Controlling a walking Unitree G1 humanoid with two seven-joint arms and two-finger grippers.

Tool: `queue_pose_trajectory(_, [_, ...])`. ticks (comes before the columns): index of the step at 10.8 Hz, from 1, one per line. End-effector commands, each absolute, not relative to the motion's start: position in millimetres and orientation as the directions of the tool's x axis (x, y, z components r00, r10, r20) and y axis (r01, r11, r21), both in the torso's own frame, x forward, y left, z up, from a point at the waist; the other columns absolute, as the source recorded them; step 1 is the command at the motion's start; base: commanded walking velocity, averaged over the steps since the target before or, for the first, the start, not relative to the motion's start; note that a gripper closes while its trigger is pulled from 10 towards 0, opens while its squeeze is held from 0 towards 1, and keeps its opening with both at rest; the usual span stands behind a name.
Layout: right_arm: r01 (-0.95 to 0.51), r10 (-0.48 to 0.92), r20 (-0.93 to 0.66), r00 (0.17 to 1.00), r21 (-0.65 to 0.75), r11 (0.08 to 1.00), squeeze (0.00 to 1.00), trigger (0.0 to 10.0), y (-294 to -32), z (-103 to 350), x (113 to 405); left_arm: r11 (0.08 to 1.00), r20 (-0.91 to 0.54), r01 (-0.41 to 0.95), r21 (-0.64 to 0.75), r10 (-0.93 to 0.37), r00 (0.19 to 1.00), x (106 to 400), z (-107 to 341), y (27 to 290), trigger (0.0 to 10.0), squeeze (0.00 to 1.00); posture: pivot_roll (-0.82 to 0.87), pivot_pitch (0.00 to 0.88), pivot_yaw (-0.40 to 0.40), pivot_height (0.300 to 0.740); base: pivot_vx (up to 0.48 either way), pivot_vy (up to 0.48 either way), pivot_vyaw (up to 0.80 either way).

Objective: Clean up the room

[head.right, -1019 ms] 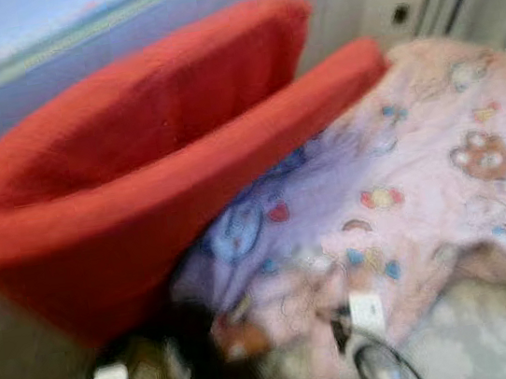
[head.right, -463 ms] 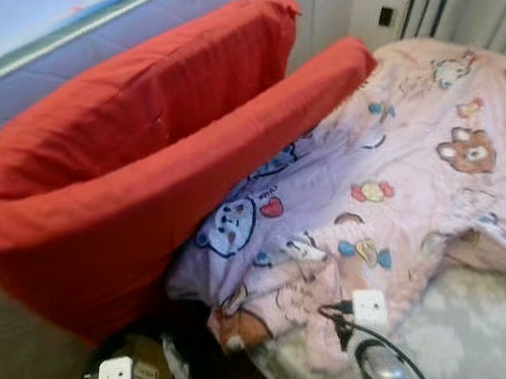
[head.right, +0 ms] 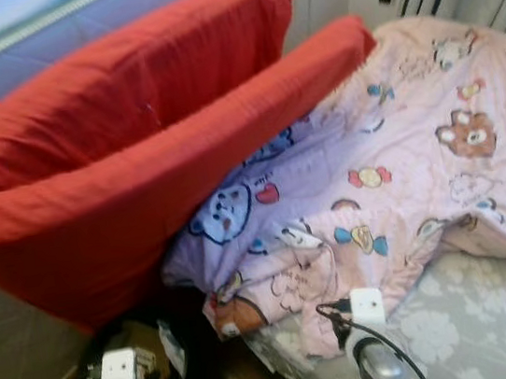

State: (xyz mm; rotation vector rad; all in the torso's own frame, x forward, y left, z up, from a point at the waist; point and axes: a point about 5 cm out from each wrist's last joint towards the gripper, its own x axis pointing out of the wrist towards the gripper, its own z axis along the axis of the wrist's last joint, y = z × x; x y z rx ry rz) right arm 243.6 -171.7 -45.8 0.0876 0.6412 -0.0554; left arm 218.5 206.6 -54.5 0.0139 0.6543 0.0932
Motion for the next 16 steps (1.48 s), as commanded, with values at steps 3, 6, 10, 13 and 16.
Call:
queue_pose_trajectory(3, [0.078,-0.025,-0.595,0.803,0.063,0.995,0.0,10.0,-170.9,-45.8,243.4,0.995,-0.598,-0.082,0.048,0.095,0.796,213.4,-55.6,210.0,10.0,0.0,0.14,0.223,-0.004,0.679,0.0,0.0,0.0])
queue_pose_trajectory(6, [0.046,0.012,-0.556,0.831,0.091,0.995,0.0,10.0,-164.5,-35.1,258.4,0.998,-0.479,-0.06,0.033,0.069,0.875,241.1,-34.8,202.6,10.0,0.0,0.14,0.223,-0.004,0.669,0.0,0.0,0.0])
queue_pose_trajectory(10, [0.005,0.033,-0.513,0.858,0.072,0.997,0.0,10.0,-165.4,-26.8,267.1,0.999,-0.306,-0.049,0.0,0.046,0.951,270.3,-6.0,190.8,10.0,0.0,0.14,0.216,-0.016,0.659,0.0,0.0,0.0])
queue_pose_trajectory(13, [-0.015,0.051,-0.503,0.863,0.076,0.997,0.0,10.0,-163.9,-23.2,271.5,0.999,-0.19,-0.045,-0.007,0.043,0.981,268.4,4.6,189.8,10.0,0.0,0.16,0.235,-0.031,0.654,0.0,0.0,0.0])
queue_pose_trajectory(16, [-0.067,0.087,-0.508,0.857,0.058,0.996,0.0,10.0,-156.4,-23.9,271.2,1.0,-0.127,-0.016,-0.016,0.014,0.992,268.5,13.6,183.1,10.0,0.0,0.19,0.289,-0.035,0.629,0.0,0.0,0.0])
